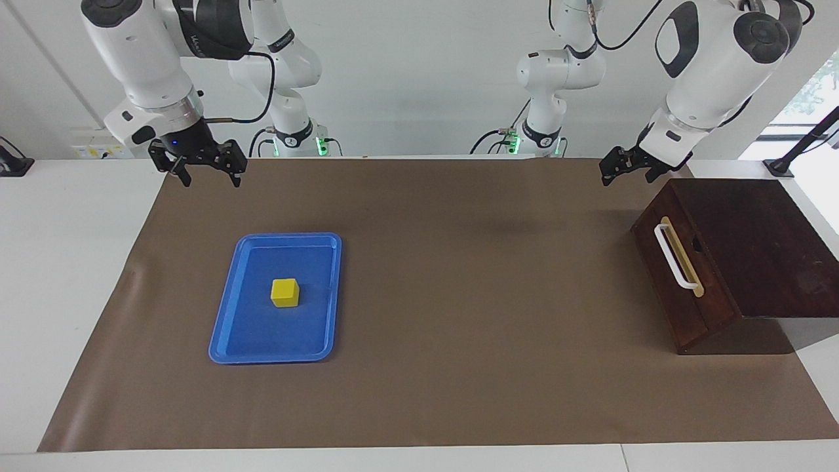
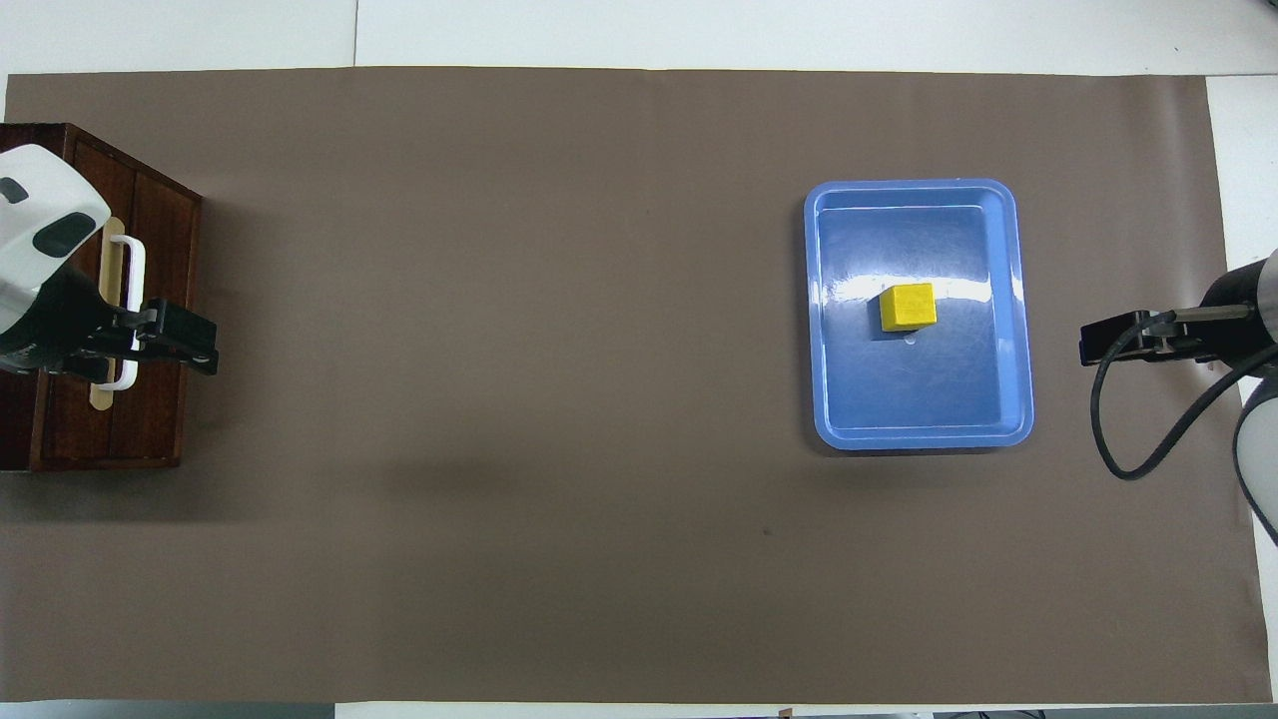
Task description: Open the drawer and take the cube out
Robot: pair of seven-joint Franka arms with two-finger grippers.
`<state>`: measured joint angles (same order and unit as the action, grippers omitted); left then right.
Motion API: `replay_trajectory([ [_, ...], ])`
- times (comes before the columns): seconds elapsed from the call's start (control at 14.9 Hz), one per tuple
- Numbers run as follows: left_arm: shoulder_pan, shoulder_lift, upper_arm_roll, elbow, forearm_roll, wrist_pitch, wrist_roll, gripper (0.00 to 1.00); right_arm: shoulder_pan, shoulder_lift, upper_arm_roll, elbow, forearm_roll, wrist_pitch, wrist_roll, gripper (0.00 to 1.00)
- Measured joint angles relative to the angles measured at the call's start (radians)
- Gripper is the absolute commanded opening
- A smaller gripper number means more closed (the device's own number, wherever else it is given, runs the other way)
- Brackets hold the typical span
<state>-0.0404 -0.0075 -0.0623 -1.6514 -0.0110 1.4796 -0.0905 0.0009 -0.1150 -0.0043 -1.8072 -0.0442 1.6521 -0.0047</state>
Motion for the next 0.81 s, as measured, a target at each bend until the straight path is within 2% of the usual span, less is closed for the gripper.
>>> replay_trajectory([
  [0.27, 0.001, 0.0, 0.0, 0.001, 0.0, 0.002, 0.001, 1.0, 0.0, 0.0, 0.0, 0.001, 0.0, 0.0, 0.005, 1.0],
  [0.54, 0.002, 0.0, 0.0, 0.002, 0.0, 0.014, 0.001, 1.0, -0.002, 0.0, 0.0, 0.001, 0.0, -0.014, 0.128, 1.0],
  [0.81, 0.006, 0.0, 0.002, 0.004, 0.0, 0.018, 0.002, 1.0, -0.002, 0.0, 0.0, 0.002, 0.0, -0.036, 0.155, 1.0],
])
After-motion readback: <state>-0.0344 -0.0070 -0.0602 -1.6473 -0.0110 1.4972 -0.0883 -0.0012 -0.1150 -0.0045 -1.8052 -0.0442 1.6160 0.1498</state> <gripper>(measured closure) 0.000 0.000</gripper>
